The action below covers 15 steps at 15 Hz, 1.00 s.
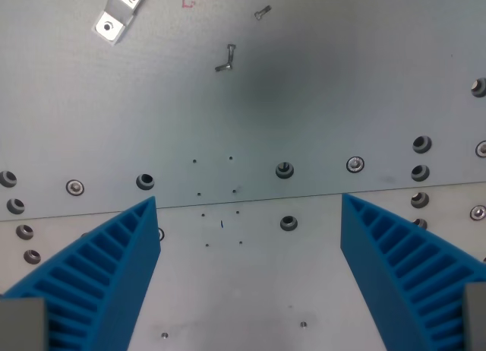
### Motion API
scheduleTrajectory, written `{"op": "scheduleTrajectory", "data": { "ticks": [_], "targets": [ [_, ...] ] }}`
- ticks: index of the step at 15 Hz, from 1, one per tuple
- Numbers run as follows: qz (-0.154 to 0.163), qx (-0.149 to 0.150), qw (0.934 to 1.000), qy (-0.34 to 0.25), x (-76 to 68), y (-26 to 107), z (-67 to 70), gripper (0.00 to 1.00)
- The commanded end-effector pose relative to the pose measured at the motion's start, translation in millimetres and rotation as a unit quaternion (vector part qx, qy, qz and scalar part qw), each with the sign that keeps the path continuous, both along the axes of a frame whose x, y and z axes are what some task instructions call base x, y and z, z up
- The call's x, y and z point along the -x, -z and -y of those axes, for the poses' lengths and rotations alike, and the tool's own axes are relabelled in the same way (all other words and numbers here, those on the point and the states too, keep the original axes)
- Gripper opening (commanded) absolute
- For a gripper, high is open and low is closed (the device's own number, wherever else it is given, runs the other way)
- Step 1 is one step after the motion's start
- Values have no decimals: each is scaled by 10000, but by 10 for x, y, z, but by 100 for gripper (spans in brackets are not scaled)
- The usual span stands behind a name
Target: Rotate around gripper negative z
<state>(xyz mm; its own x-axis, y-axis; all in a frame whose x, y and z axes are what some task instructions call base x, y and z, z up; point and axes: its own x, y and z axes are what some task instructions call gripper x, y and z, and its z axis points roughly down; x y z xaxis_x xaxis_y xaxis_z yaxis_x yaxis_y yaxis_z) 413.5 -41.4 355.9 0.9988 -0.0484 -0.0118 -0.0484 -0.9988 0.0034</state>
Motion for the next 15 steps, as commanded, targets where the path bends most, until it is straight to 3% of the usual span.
{"op": "scheduleTrajectory", "data": {
  "ticks": [1, 15],
  "targets": [
    [33, 2, 10000, -67, 4, -28, 0, 100],
    [30, -6, 9950, -999, 4, -28, 0, 100]
  ]
}}
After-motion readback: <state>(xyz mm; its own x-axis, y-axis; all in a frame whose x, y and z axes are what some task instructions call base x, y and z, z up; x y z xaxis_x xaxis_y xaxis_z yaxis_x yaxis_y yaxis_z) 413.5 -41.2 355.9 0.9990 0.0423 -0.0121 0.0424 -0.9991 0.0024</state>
